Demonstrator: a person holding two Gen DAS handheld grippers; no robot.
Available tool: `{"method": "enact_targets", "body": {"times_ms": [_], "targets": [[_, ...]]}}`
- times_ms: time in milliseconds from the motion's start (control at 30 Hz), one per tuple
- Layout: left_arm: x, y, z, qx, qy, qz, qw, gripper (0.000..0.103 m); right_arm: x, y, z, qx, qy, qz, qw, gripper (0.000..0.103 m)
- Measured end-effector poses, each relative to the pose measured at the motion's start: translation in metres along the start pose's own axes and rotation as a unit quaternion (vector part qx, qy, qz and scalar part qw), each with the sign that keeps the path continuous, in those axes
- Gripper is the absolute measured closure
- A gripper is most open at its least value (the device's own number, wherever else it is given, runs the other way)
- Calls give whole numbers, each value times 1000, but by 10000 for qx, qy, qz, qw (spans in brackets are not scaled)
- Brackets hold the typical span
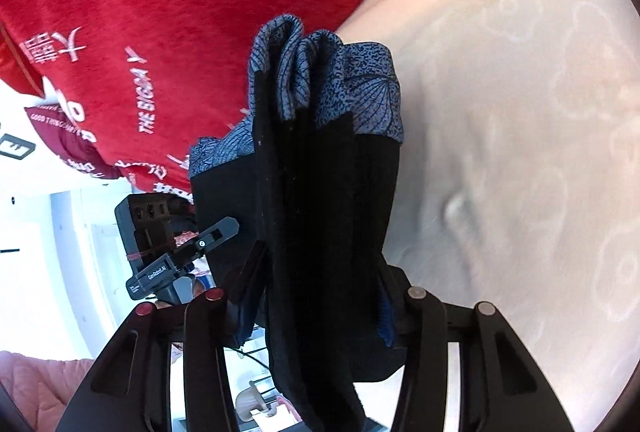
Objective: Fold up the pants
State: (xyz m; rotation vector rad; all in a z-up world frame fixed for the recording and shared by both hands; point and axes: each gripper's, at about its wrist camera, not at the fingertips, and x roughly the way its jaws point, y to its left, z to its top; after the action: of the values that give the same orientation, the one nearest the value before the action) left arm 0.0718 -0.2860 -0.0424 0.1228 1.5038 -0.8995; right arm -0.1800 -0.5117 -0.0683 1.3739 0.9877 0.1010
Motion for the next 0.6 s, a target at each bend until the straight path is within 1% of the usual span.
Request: {"method": "enact_targets", "body": {"times_ms": [167, 267, 333, 400, 467, 567, 600], "targets": [[-24, -14, -30, 162, 9, 68, 9998, 28, -15, 20, -26, -72, -16, 115, 9999, 52], [-31, -13, -52, 122, 70, 89, 9999, 28, -19, 26, -46, -35, -1, 118, 9999, 52], [-33, -5, -66, 88, 132, 89, 9998, 28, -19, 26, -59, 34, 18, 106, 9999, 52], [-23, 0, -77, 7, 203, 105, 9997, 28, -16, 24, -70, 59, 58, 69, 9999, 52], [-11, 6, -85, -39, 239, 180, 9995, 28, -13, 14, -79, 70, 113, 37, 9999, 52], [12, 24, -93, -140, 336, 482, 9982, 27, 0, -6, -85, 147, 234, -99, 9996, 52], [20, 33, -95, -204, 376, 653, 9969, 27, 8, -16, -85, 187, 307, -243, 9991, 52]]}}
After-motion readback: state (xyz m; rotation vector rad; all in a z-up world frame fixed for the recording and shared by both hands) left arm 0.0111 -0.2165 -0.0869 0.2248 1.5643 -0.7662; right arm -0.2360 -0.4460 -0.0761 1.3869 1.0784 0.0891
